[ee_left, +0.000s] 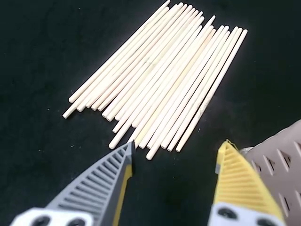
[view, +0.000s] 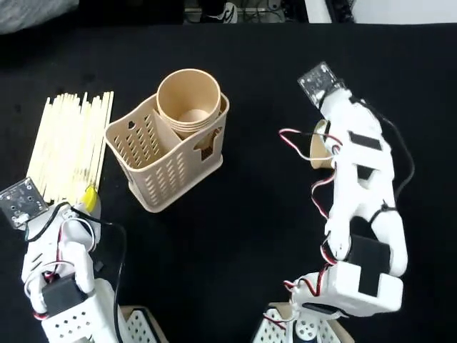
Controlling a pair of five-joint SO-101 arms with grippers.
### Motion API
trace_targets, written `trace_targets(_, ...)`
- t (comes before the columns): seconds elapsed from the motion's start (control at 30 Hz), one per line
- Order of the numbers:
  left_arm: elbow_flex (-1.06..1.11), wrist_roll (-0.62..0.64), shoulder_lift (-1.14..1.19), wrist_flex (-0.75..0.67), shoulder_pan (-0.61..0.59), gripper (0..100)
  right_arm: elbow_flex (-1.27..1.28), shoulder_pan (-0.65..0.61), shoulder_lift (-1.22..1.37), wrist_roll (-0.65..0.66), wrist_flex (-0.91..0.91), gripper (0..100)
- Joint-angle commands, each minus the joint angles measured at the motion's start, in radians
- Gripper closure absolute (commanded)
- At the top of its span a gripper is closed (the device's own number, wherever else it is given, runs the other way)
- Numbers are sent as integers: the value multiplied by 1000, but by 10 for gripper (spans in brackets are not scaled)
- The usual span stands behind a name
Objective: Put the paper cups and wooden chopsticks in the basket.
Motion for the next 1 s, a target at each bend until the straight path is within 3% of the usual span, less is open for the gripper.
trace_targets(0.0, -13, 11, -9, -20, -1, 716, 22, 41, -59, -17, -26, 767)
trace_targets(0.17, -12, 11, -9, -21, -1, 716, 19, 6, -219, -147, 9, 737)
trace_targets(0.43, -10, 11, -9, -23, -1, 716, 44, -173, -401, -192, 338, 728)
trace_targets(0.6, -10, 11, -9, -23, -1, 716, 77, -135, -337, -172, 301, 727)
trace_targets(0.8, -10, 11, -9, -23, -1, 716, 70, 29, -130, -12, 48, 729)
trace_targets(0.97, -10, 11, -9, -23, -1, 716, 16, 84, -35, 44, 6, 737)
